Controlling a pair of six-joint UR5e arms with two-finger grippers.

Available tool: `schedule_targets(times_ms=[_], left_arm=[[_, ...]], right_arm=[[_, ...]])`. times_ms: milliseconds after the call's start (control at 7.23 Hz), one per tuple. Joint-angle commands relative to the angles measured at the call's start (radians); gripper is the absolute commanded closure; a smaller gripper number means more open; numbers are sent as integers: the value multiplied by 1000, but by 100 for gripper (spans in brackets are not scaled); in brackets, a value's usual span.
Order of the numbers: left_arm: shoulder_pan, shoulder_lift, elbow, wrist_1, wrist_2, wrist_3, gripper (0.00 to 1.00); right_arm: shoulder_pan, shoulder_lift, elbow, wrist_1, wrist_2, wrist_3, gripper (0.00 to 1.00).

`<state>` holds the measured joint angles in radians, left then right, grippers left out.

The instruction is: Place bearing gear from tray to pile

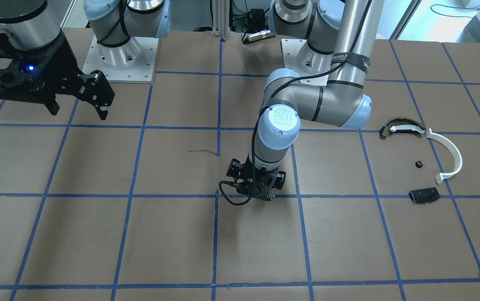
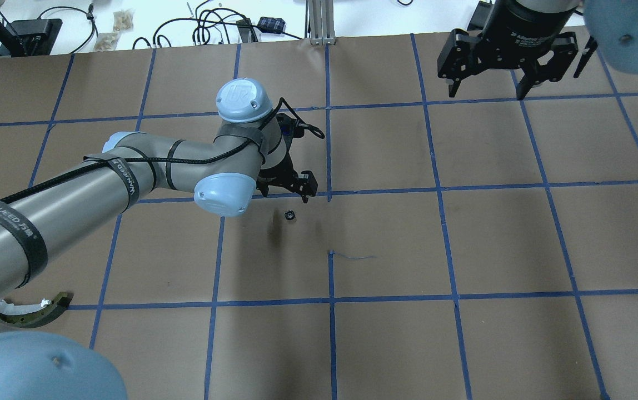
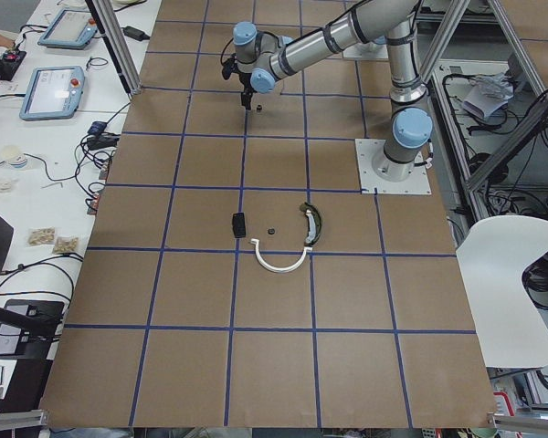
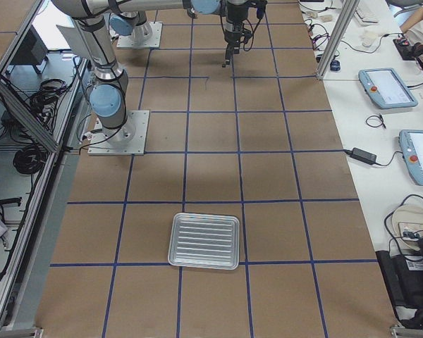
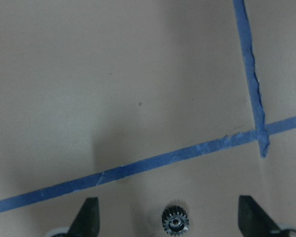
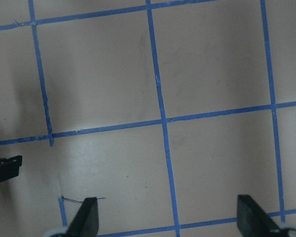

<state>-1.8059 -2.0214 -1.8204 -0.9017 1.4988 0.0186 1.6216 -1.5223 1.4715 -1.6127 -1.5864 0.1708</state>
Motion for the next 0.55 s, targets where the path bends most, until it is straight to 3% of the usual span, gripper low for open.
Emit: schedule_targets(times_ms=[0, 415], left_arm=[[-3, -28, -16, 1, 41, -5, 0], [-3, -39, -13, 3, 34, -11, 4]], right_arm=[[31, 16, 1, -35, -1, 21, 0], [32, 17, 10, -30, 9, -92, 0]])
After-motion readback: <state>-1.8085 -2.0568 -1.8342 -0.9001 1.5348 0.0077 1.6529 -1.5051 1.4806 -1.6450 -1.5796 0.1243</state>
